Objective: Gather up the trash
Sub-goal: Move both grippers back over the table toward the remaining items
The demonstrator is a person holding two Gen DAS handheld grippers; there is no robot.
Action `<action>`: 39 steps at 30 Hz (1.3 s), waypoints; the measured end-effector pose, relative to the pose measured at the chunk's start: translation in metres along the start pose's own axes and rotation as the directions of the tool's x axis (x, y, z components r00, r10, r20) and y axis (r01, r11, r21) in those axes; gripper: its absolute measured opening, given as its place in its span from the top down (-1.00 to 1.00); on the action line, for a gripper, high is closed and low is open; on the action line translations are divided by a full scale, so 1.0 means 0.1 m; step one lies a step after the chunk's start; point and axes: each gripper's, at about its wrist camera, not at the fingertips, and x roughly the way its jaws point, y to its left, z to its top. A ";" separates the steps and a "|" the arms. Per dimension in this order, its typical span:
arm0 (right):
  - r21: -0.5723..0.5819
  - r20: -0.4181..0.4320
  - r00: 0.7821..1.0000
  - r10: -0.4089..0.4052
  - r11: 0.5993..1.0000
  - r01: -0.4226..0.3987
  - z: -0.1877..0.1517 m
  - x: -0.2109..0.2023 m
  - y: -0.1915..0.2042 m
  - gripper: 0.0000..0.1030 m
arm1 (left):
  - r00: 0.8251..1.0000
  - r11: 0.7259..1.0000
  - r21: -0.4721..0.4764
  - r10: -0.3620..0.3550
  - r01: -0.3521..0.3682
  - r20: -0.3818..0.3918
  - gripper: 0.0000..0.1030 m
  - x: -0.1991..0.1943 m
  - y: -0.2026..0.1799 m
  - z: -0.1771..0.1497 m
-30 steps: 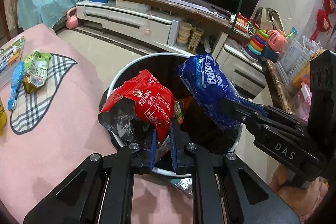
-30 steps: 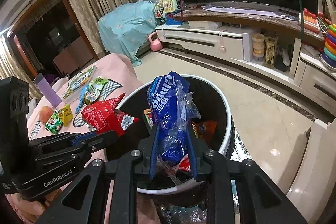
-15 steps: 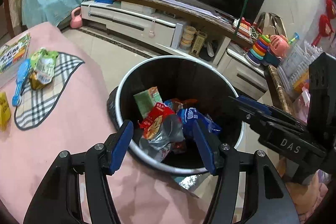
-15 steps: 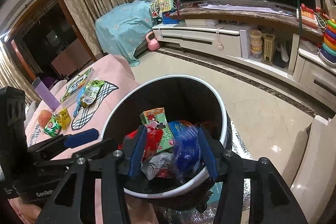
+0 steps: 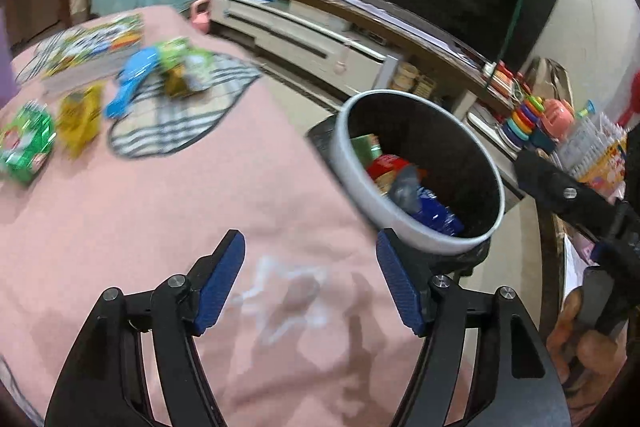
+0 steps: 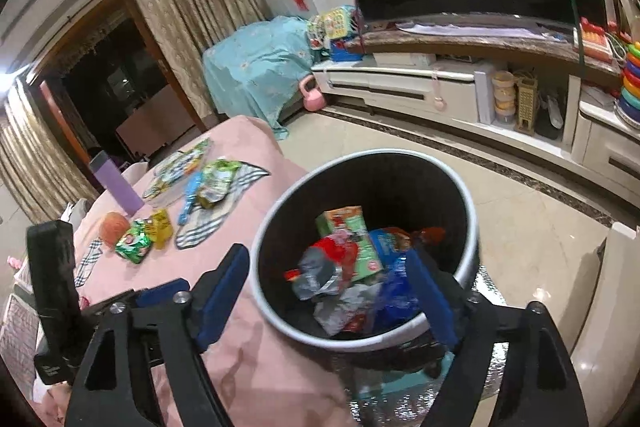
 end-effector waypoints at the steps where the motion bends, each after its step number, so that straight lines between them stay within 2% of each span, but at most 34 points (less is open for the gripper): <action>1: -0.007 0.004 1.000 0.009 1.000 -0.009 -0.02 -0.01 0.06 -0.72 | 1.000 1.000 -0.021 0.008 -0.008 0.002 -0.35 -0.05 0.09 -0.04; 4: -0.018 0.013 0.999 0.044 0.999 -0.044 -0.10 -0.03 0.26 -0.83 | 0.999 0.997 -0.071 0.030 -0.030 0.010 -0.35 -0.17 0.32 -0.16; 11: -0.047 -0.049 0.993 0.108 0.993 -0.111 -0.32 0.18 0.71 -0.84 | 0.991 0.982 -0.142 0.129 -0.123 0.033 -0.38 -0.47 0.88 -0.45; 21: -0.090 -0.144 0.973 0.179 0.977 -0.193 -0.61 0.50 1.34 -0.84 | 0.983 0.946 -0.279 0.181 -0.163 0.039 -0.39 -0.79 1.60 -0.73; 32: -0.172 -0.178 0.969 0.168 0.965 -0.199 -0.79 0.79 1.75 -0.84 | 0.978 0.922 -0.343 0.203 -0.179 0.037 -0.40 -0.95 2.01 -0.89; 39: -0.157 -0.205 0.960 0.190 0.962 -0.224 -0.74 1.00 1.88 -0.84 | 0.978 0.918 -0.357 0.203 -0.172 0.051 -0.40 -0.99 2.18 -0.77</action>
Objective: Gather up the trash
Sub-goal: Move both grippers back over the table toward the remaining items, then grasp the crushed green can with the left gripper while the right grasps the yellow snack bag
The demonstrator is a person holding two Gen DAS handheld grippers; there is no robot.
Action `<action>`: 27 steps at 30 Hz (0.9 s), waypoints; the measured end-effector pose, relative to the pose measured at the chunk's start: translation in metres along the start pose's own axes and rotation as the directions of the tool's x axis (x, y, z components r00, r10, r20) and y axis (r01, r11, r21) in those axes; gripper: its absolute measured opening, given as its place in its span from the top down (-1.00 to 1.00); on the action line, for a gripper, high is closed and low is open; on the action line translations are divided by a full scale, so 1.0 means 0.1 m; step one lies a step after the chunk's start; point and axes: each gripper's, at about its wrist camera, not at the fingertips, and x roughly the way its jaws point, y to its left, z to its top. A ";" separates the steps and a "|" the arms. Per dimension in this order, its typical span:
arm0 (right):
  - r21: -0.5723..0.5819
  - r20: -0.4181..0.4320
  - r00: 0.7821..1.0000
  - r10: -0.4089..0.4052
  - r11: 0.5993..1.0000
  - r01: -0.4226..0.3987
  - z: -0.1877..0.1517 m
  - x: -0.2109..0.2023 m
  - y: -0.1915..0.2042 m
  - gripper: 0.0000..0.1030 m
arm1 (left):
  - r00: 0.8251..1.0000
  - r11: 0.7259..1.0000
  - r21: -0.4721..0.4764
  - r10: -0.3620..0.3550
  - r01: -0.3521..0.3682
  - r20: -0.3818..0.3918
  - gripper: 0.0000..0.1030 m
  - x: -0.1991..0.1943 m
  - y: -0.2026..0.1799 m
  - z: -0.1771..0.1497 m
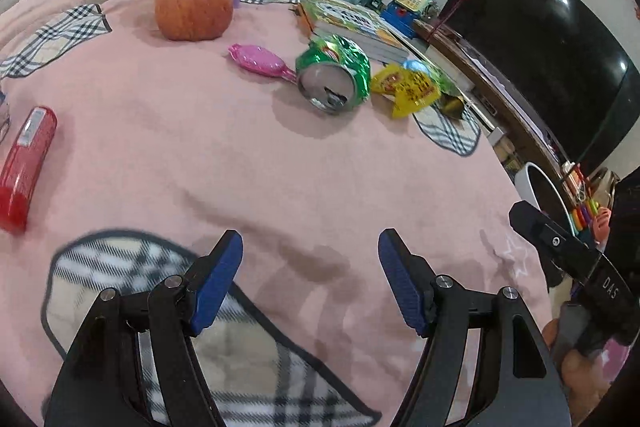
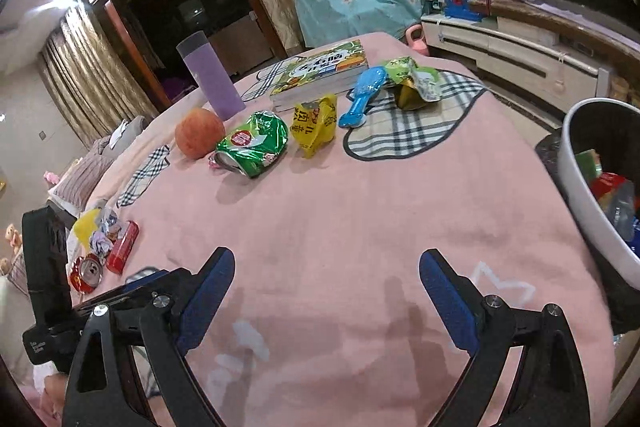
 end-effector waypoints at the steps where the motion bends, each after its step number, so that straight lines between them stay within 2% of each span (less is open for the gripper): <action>1: -0.002 0.004 1.000 0.001 1.000 -0.001 0.02 0.03 0.01 -0.84 | 1.000 1.000 0.000 0.002 -0.002 0.004 -0.40 0.01 0.01 0.04; 9: 0.004 0.009 1.000 0.025 1.000 -0.025 0.27 0.29 0.03 -0.81 | 1.000 1.000 0.004 0.019 -0.020 0.019 -0.40 0.17 0.02 0.43; 13: 0.026 0.004 0.999 0.053 0.998 -0.053 0.41 0.43 0.01 -0.57 | 0.999 1.000 0.010 0.024 -0.024 0.027 -0.40 0.26 0.00 0.61; 16: 0.038 -0.006 0.997 0.076 0.996 -0.075 0.51 0.52 0.00 -0.41 | 1.000 1.000 0.005 0.002 -0.002 0.026 -0.40 0.31 0.01 0.74; 21: 0.034 -0.007 0.994 0.105 0.994 -0.105 0.67 0.66 0.02 -0.32 | 0.999 1.000 0.005 -0.020 0.020 0.032 -0.40 0.39 -0.02 0.93; 27: 0.065 -0.027 0.993 0.117 0.991 -0.115 0.82 0.92 -0.06 -0.19 | 1.000 1.000 0.015 -0.001 0.001 0.017 -0.40 0.58 -0.04 1.11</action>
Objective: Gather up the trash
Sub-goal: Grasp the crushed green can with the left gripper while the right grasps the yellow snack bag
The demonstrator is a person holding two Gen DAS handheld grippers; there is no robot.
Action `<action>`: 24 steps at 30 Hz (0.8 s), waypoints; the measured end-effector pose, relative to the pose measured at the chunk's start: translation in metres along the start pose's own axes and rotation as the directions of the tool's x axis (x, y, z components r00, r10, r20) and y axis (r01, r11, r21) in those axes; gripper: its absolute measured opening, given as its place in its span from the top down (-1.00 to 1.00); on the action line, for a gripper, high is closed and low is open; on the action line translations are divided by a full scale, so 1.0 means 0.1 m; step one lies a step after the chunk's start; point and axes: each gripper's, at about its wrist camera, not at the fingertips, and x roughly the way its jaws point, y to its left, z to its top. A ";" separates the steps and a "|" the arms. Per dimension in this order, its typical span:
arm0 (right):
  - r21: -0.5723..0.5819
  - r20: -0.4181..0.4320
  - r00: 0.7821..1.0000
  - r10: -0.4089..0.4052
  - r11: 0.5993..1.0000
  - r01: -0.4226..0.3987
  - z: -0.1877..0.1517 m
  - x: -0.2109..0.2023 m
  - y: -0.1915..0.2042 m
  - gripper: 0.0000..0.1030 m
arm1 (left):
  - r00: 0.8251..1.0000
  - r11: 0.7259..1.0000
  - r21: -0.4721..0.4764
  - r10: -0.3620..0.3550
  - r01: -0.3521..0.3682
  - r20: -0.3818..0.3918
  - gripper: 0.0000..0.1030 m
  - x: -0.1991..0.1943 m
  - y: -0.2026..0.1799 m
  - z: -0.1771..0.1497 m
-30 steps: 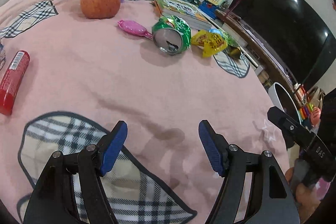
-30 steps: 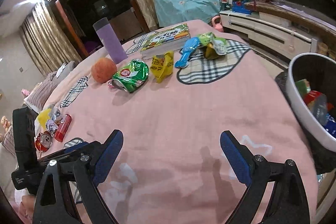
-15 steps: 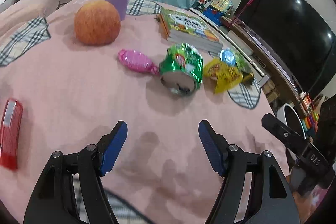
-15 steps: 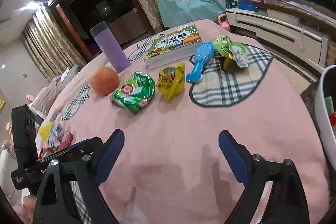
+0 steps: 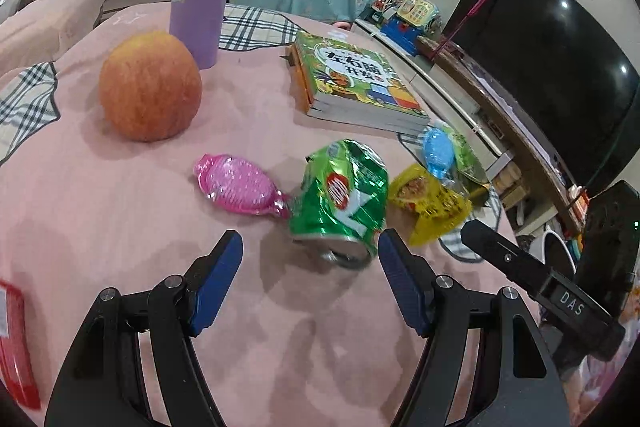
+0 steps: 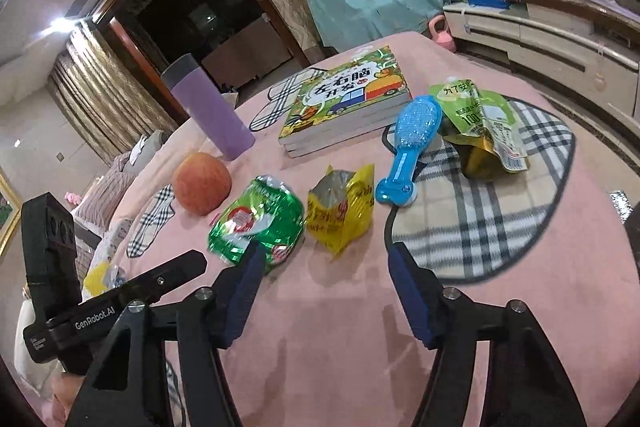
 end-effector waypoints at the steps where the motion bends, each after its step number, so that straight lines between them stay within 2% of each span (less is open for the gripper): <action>1: 0.003 -0.002 1.000 0.001 1.000 -0.001 0.02 0.02 -0.02 -0.15 | 1.000 1.000 -0.001 -0.002 0.002 -0.004 -0.40 0.03 0.01 0.02; 7: 0.017 -0.038 0.999 0.023 1.000 -0.022 0.10 0.25 -0.09 0.00 | 0.999 1.000 0.012 -0.001 0.001 -0.032 -0.40 0.22 -0.02 0.09; 11: 0.016 -0.055 0.997 0.051 0.999 -0.050 0.10 0.33 -0.12 0.28 | 0.998 1.000 0.017 -0.009 0.010 -0.063 -0.38 0.37 -0.05 0.08; 14: 0.021 -0.047 0.997 0.062 0.998 -0.061 0.10 0.31 -0.13 0.33 | 0.997 0.999 0.022 -0.022 0.024 -0.073 -0.17 0.41 -0.07 0.08; 16: 0.024 -0.043 0.997 0.067 0.998 -0.066 0.10 0.27 -0.15 0.34 | 0.997 0.999 0.030 -0.031 0.033 -0.070 0.05 0.40 -0.11 0.06; 18: 0.042 -0.037 0.996 0.085 0.996 -0.083 0.09 0.20 -0.19 0.36 | 0.998 0.999 0.053 -0.008 0.011 -0.059 0.05 0.37 -0.15 0.04; 20: 0.052 -0.035 0.995 0.095 0.994 -0.093 0.07 0.14 -0.21 0.66 | 0.998 0.998 0.056 -0.007 0.010 -0.057 0.05 0.34 -0.17 0.00; 24: 0.042 -0.026 0.996 0.090 0.995 -0.089 -0.02 -0.02 -0.21 0.70 | 0.998 0.999 0.050 -0.017 0.019 -0.054 0.05 0.22 -0.24 -0.14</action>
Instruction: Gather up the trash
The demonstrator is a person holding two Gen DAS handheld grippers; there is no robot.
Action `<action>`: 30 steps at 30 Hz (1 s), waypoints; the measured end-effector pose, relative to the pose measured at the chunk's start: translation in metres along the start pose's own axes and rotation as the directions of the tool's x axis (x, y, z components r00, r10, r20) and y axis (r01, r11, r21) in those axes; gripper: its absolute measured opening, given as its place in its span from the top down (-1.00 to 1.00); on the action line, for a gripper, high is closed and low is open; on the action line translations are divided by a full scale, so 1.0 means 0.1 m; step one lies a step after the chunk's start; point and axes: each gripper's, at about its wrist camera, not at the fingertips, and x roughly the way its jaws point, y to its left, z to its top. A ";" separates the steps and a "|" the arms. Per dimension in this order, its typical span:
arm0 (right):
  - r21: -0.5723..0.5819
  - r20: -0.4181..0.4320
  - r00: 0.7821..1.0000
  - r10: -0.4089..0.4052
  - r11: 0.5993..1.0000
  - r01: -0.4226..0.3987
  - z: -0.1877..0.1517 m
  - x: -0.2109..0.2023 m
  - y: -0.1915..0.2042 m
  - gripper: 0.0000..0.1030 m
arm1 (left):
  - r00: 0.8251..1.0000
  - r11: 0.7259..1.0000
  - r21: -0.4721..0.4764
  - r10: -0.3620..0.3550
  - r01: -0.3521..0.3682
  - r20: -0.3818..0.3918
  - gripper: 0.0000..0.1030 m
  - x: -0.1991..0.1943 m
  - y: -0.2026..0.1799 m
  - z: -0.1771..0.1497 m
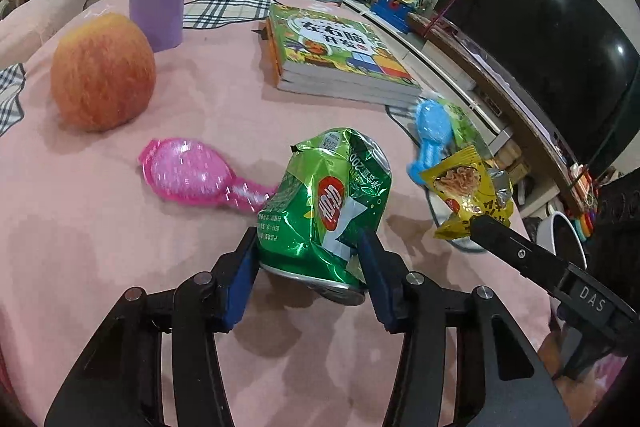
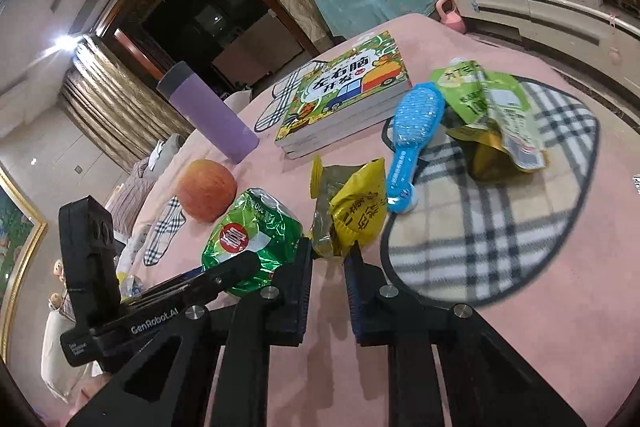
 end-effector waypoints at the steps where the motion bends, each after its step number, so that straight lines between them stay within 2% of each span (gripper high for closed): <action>1: -0.003 0.002 1.000 -0.003 1.000 0.003 -0.04 -0.05 0.00 0.72 | 1.000 1.000 0.000 -0.002 0.002 0.001 0.06 -0.04 -0.03 -0.05; 9: -0.032 0.013 0.999 -0.043 0.999 0.043 -0.27 -0.41 0.01 0.73 | 0.999 1.000 -0.007 0.005 -0.005 0.036 0.06 -0.35 -0.31 -0.47; 13: -0.057 0.017 0.998 -0.061 0.996 0.062 -0.38 -0.56 0.05 0.73 | 0.999 1.000 -0.020 0.014 -0.014 0.039 0.06 -0.39 -0.43 -0.64; 19: -0.086 0.030 0.996 -0.086 0.992 0.089 -0.56 -0.78 0.08 0.74 | 0.999 1.000 -0.011 0.010 -0.009 0.052 0.06 -0.50 -0.57 -0.76; 23: -0.101 0.073 0.991 -0.109 0.988 0.116 -0.64 -1.00 0.12 0.74 | 0.998 1.000 0.011 0.011 -0.012 0.060 0.06 -0.58 -0.59 -0.84; 30: -0.069 0.110 0.979 -0.170 0.982 0.178 -0.85 -1.19 0.09 0.74 | 0.998 0.999 0.045 -0.029 0.027 0.051 0.06 -0.68 -0.64 -0.92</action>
